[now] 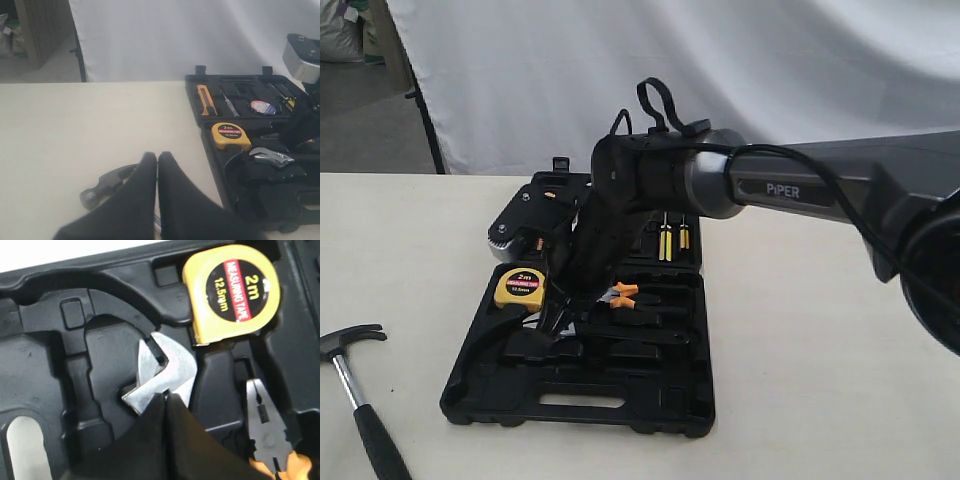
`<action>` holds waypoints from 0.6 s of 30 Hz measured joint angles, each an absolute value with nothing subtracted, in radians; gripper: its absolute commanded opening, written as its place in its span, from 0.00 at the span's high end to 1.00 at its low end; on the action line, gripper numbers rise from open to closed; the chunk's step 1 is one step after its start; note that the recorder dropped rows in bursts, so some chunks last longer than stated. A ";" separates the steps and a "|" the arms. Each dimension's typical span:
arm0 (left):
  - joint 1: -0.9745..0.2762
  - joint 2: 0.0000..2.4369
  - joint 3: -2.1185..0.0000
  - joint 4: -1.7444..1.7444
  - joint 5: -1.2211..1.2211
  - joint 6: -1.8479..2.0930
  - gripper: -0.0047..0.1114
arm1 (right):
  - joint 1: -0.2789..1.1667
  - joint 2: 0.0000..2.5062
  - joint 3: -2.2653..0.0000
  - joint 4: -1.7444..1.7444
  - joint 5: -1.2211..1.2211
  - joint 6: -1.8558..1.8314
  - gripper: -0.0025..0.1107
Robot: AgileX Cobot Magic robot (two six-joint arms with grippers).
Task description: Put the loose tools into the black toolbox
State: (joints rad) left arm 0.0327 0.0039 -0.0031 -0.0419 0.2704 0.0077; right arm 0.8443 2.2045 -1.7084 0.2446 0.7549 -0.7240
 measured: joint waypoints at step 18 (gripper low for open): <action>0.033 0.004 -0.003 -0.042 0.270 0.008 0.95 | 0.844 2.208 -1.708 0.245 0.763 -0.724 0.98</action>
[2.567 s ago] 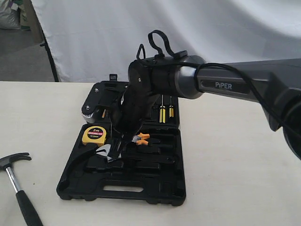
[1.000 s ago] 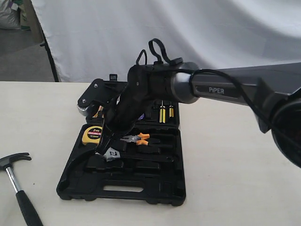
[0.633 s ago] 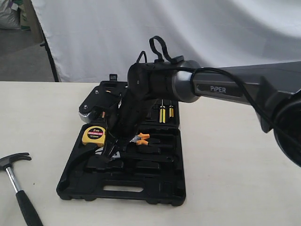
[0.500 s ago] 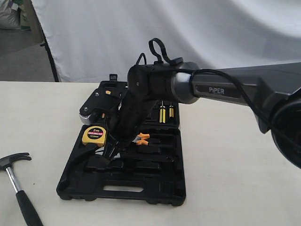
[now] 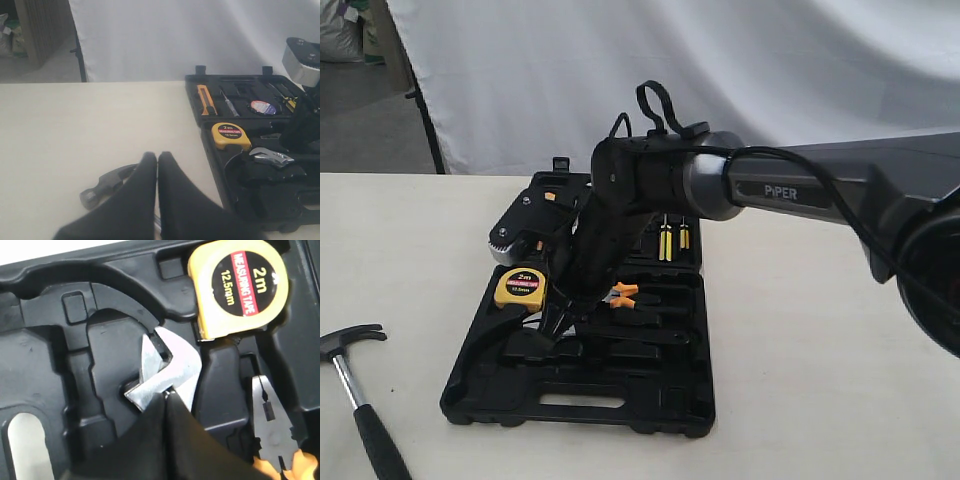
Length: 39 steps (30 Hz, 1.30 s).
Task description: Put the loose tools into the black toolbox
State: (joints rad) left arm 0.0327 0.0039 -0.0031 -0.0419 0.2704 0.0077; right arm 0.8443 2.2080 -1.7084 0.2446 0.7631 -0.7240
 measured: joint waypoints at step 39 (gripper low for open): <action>0.033 0.004 -0.003 -0.042 0.270 0.008 0.95 | 0.844 2.253 -1.713 0.288 0.728 -0.724 0.98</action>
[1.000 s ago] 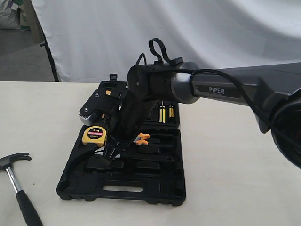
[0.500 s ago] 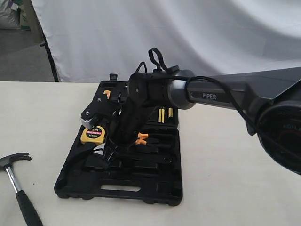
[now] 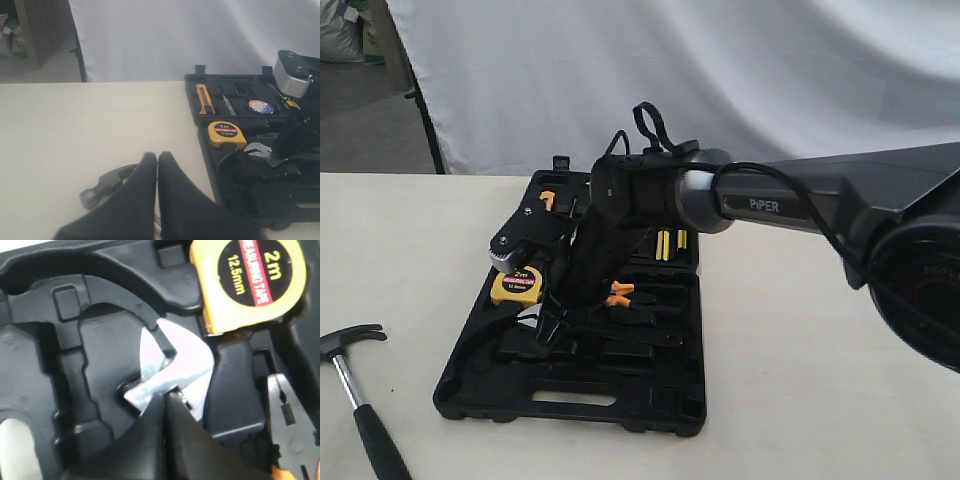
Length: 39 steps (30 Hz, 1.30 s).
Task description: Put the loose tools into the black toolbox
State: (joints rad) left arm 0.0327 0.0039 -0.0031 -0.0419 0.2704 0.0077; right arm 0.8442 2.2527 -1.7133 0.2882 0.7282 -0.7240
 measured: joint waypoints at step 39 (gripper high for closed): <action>0.033 0.004 -0.003 -0.042 0.270 0.008 0.95 | 0.842 2.197 -1.576 0.169 0.931 -0.729 0.98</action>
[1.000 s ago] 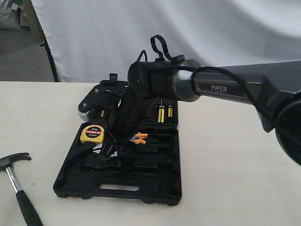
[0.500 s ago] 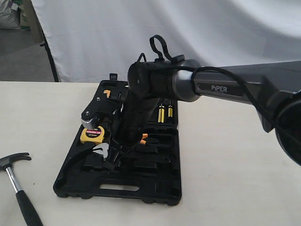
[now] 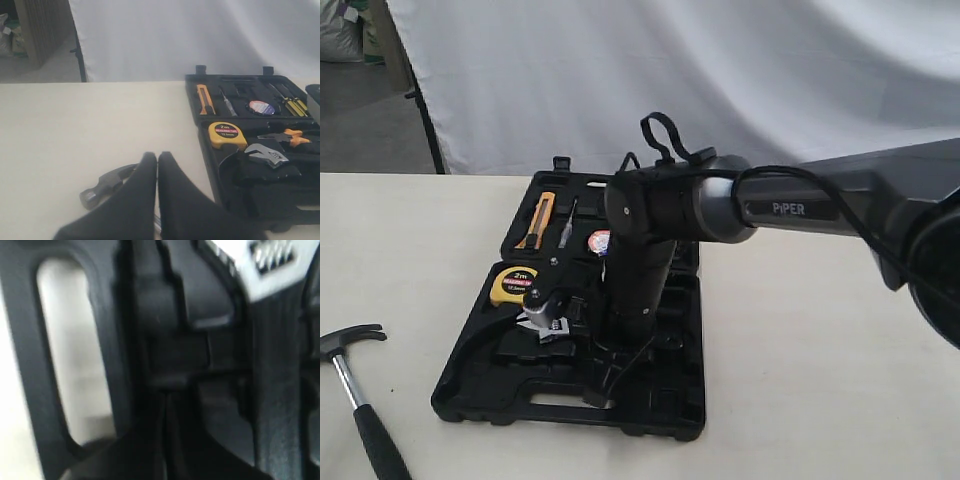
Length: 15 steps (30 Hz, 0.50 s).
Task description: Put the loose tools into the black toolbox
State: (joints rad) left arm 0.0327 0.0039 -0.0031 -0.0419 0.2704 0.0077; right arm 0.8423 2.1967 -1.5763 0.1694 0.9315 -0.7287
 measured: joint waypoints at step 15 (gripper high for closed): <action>0.033 0.004 -0.003 -0.042 0.270 0.008 0.95 | 0.841 2.092 -1.533 0.088 0.960 -0.730 0.98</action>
State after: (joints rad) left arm 0.0327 0.0039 -0.0031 -0.0419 0.2704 0.0077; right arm 0.8410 2.0923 -1.5333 0.0881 0.9604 -0.7303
